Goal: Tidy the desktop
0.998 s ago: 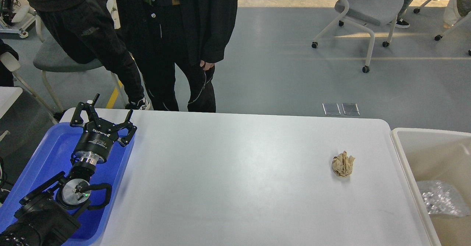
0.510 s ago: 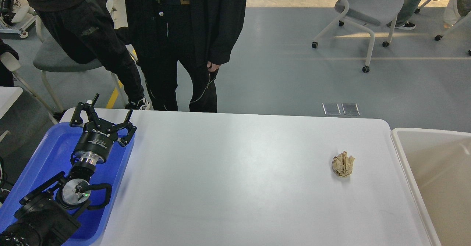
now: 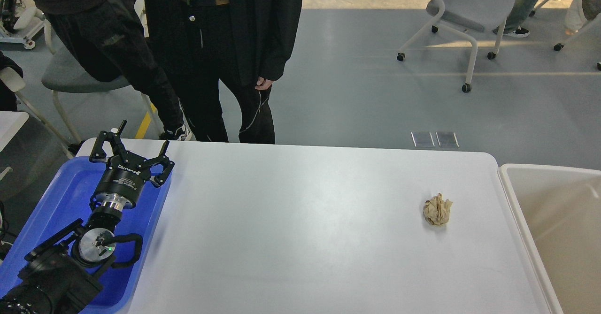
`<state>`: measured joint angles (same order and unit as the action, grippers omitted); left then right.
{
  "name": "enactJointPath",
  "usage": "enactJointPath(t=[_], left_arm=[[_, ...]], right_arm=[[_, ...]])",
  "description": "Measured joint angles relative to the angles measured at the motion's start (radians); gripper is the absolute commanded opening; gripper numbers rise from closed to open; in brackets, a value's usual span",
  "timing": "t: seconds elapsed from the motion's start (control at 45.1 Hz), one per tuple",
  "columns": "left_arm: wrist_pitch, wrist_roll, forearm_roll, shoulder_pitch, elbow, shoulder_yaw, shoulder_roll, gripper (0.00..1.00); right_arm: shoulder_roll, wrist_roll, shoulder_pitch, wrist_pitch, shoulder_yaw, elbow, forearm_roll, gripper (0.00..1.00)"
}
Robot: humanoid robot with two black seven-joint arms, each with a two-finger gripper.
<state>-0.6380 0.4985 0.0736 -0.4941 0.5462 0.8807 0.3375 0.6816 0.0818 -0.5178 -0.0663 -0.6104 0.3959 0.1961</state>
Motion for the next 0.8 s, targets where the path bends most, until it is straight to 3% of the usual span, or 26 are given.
enactJointPath(t=[0.244,0.377,0.532,0.799], left_arm=[[0.000,0.000,0.000,0.000,0.000,0.001,0.000,1.00],[0.000,0.000,0.000,0.000,0.000,0.001,0.000,1.00],[0.000,0.000,0.000,0.000,0.000,0.000,0.000,1.00],[0.000,0.000,0.000,0.000,0.000,0.000,0.000,1.00]], right_arm=[[0.038,0.027,0.103,0.004,-0.293,0.270,0.003,1.00],[0.014,0.077,0.137,0.037,-0.419,0.360,0.003,1.00],[-0.059,0.119,0.190,0.112,-0.555,0.458,0.005,1.00],[-0.207,0.146,0.235,0.226,-0.658,0.537,0.044,1.00]])
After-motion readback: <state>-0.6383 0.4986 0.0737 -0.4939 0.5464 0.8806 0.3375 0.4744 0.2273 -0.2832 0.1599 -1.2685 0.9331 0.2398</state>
